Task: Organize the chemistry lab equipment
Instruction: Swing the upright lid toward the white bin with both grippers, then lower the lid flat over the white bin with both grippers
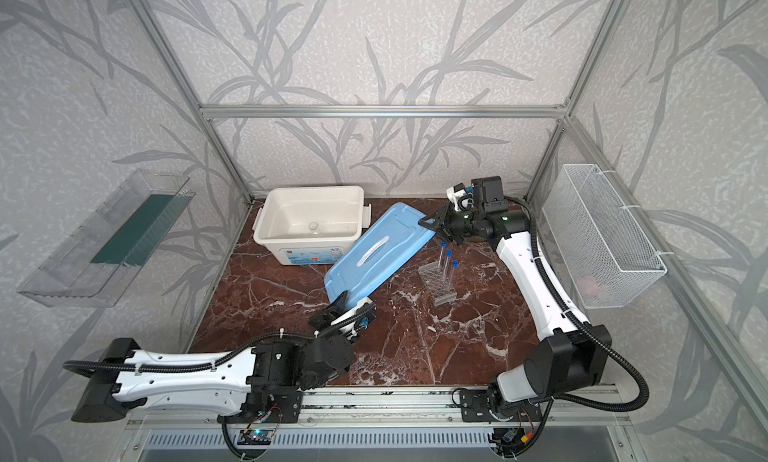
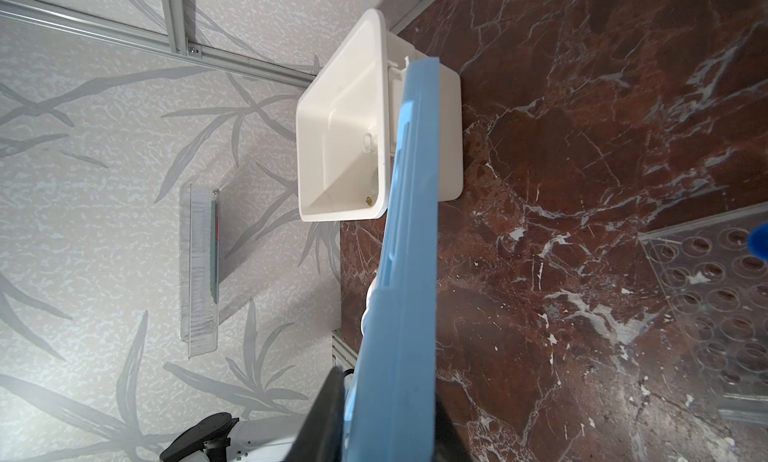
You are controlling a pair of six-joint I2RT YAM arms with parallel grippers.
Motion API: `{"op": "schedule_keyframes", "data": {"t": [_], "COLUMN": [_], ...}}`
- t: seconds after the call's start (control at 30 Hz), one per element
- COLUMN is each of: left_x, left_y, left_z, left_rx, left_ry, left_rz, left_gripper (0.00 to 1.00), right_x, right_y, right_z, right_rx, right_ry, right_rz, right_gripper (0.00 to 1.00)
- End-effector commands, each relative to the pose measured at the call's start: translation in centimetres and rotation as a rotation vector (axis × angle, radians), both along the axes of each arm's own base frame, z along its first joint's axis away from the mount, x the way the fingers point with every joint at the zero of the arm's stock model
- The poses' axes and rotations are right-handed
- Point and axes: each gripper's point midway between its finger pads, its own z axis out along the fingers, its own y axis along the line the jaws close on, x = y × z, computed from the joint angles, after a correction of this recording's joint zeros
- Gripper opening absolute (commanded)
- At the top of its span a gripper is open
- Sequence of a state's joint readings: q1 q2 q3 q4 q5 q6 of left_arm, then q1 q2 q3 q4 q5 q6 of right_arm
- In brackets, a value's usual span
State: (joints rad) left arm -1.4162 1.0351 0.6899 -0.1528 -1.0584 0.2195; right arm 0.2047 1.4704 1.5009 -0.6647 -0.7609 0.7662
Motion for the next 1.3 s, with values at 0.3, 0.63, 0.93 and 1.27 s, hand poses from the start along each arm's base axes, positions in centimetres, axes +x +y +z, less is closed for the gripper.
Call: {"op": "schedule_keyframes", "data": {"t": [0.3,0.63,0.93,1.27], "left_x": [-1.2,-1.7,-0.4,4.4], "left_y": [-1.6,-1.2,-1.0,1.3], "left_z": [3.5,3.7,4.1,9.2], "left_rx": [-0.426,-0.604,-0.676,-1.073], "left_ry": [0.148,0.293,0.322,0.640], "left_rz": [-0.140,-0.244,-0.190,-0.073], "left_gripper": [0.45,0.55,0.54,0.64], "right_x": [-1.3,-3.1,-4.0,-4.6], "right_y": [-1.8,-3.2,-3.7,-4.7], "right_z": [2.9,9.3,12.7,18.1], "right_rx": [-0.027,0.098,0.202,0.336], "right_ry": [-0.188,-0.367,-0.457,-0.637], "right_rz": [-0.042,-0.149,-0.210,-0.288], "right_gripper": [0.18,0.18,0.16,0.16]}}
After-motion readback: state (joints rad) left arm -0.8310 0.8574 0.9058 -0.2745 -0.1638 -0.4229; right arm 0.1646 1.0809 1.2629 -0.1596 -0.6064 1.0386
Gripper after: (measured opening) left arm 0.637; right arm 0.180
